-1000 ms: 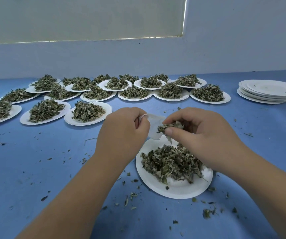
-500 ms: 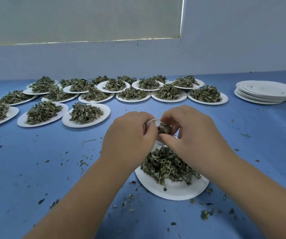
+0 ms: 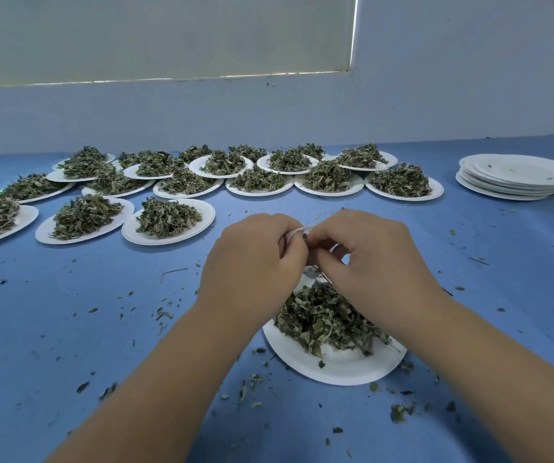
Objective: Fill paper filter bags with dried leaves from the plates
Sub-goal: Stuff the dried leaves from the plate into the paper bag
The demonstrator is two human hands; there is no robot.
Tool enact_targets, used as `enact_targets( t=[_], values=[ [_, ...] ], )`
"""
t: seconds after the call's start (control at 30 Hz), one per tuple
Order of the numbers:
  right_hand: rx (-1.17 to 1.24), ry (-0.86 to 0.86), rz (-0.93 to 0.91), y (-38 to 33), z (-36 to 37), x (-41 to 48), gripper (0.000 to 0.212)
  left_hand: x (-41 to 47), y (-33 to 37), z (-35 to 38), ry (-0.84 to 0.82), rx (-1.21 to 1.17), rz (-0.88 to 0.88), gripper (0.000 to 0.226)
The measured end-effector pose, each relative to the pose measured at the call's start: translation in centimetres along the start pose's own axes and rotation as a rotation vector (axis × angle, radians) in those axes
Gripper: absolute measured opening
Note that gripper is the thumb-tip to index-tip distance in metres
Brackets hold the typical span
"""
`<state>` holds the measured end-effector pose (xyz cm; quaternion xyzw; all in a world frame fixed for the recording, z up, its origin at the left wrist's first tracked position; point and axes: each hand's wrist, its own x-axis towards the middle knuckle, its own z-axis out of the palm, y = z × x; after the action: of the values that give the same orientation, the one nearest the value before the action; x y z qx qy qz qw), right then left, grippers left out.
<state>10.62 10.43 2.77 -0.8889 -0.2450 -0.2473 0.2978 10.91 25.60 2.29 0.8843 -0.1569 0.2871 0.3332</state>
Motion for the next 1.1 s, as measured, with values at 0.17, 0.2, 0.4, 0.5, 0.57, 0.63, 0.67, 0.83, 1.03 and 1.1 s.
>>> enact_targets(
  t=[0.17, 0.2, 0.4, 0.5, 0.57, 0.63, 0.67, 0.83, 1.03, 1.1],
  values=[
    [0.105, 0.095, -0.028, 0.5, -0.4, -0.4, 0.009, 0.1, -0.3, -0.2, 0.043, -0.007, -0.037, 0.025],
    [0.113, 0.123, -0.044, 0.5, -0.6, -0.5, 0.010, 0.1, -0.3, -0.3, 0.065, -0.009, -0.045, 0.028],
    [-0.004, 0.069, -0.139, 0.5, -1.0, -1.2, 0.019, 0.3, -0.8, -0.6, 0.135, -0.039, -0.099, 0.026],
    [-0.101, -0.046, -0.150, 0.2, -0.5, -0.9, 0.028, 0.2, -0.6, -0.7, 0.124, -0.049, -0.085, 0.025],
    [-0.153, -0.127, -0.156, 0.0, -0.1, -0.5, 0.027, 0.1, -0.3, -0.6, 0.093, -0.061, -0.059, 0.025],
    [-0.183, -0.182, -0.167, 0.0, 0.2, -0.2, 0.024, 0.1, -0.1, -0.6, 0.054, -0.069, -0.043, 0.027],
    [-0.180, -0.191, -0.171, 0.1, 0.3, -0.2, 0.024, 0.1, 0.0, -0.6, 0.046, -0.068, -0.042, 0.028],
    [0.012, -0.106, -0.128, 0.5, -0.8, -1.0, 0.024, 0.2, -0.6, -0.6, 0.109, -0.040, -0.058, 0.023],
    [0.065, -0.143, 0.027, 1.0, -2.1, -1.4, 0.024, 0.3, -1.0, -0.8, 0.156, -0.078, -0.101, 0.024],
    [0.010, -0.239, 0.011, 0.9, -2.2, -1.4, 0.014, 0.4, -1.2, -0.8, 0.174, -0.094, -0.108, 0.024]
  ],
)
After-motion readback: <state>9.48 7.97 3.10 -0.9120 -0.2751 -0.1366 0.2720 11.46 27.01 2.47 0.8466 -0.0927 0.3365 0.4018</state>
